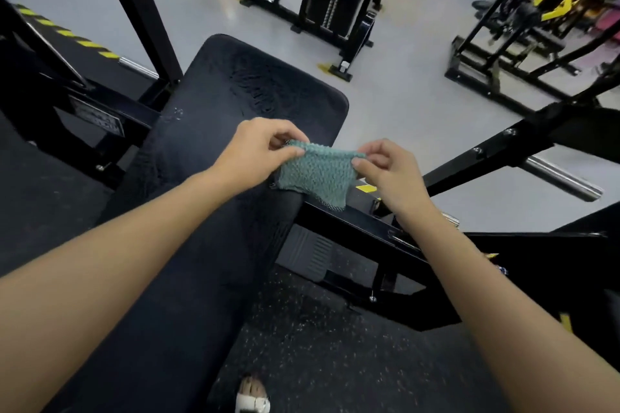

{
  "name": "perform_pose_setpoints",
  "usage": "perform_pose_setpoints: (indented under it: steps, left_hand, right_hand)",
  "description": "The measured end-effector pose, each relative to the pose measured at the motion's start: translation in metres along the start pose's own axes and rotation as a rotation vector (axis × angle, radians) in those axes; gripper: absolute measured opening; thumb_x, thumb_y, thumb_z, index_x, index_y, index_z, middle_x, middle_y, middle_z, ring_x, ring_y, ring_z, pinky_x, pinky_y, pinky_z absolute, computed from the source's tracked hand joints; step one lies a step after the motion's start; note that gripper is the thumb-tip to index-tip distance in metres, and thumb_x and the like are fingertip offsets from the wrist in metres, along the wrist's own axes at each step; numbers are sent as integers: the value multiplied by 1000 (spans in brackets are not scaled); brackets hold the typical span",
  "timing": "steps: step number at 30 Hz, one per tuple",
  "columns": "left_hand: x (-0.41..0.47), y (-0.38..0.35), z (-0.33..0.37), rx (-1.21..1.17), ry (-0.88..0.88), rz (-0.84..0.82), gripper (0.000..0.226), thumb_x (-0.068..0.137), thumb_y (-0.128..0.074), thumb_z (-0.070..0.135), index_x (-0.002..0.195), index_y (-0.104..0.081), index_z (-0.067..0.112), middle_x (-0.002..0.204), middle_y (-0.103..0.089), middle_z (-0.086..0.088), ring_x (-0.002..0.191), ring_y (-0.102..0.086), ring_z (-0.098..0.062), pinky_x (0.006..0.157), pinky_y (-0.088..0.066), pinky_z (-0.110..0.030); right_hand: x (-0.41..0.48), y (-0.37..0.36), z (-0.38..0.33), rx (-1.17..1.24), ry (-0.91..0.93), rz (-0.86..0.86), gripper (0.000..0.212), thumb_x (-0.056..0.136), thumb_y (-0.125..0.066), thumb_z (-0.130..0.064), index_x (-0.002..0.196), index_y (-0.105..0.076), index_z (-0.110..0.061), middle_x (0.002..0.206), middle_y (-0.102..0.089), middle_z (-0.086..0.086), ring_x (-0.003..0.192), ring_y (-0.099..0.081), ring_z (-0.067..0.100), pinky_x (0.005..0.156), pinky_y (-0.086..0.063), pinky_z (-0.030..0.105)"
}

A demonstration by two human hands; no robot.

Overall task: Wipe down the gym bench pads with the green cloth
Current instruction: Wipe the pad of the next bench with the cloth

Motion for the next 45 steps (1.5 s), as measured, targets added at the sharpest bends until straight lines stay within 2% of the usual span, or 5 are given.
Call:
perform_pose_setpoints:
  steps: [14,17,21,32,45]
  left_hand:
    - [66,2,-13,-38,-46,110,15,88,-74,14,102,-75,21,94,-72,10,90,-69,-10,89,-54,-24]
    - [84,-7,-22,70,-81,159,33,93,-68,15,126,-65,17,121,-68,3,114,-61,-10,104,-46,-28]
    - [72,-32,-58,379,-102,75,54,102,-51,19,153,-35,12,163,-25,-4,151,-20,-17,123,-13,-28]
    - [65,-42,-91,766,-284,105,57,104,-22,32,158,-19,12,166,-14,-5,154,-10,-18,124,-11,-38]
    - [65,-42,-91,799,-313,175,57,103,-23,30,157,-21,12,166,-16,-5,153,-13,-18,124,-10,-37]
  right_hand:
    - [77,3,-7,-3,90,-17,21,91,-62,1,82,-56,-17,72,-62,5,57,-59,3,59,-44,14]
    - [107,3,0,-97,71,167,12,90,-65,-12,93,-58,-21,86,-65,-2,73,-61,9,72,-46,24]
    - [108,-12,18,-305,146,198,42,93,-62,-21,132,-49,-17,129,-54,1,117,-50,14,97,-37,24]
    - [76,-103,46,-523,364,285,62,100,-36,-27,157,-13,-14,165,-2,2,151,6,20,120,-6,49]
    - [103,-109,45,-491,372,417,63,99,-40,-28,153,-21,-2,162,-11,16,150,3,37,123,-6,45]
Point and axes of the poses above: each hand's wrist, its own x-axis towards the middle knuckle, its own y-axis out of the back of the hand, z = x × y, the point moved 2 cm from there along x, towards the middle knuckle
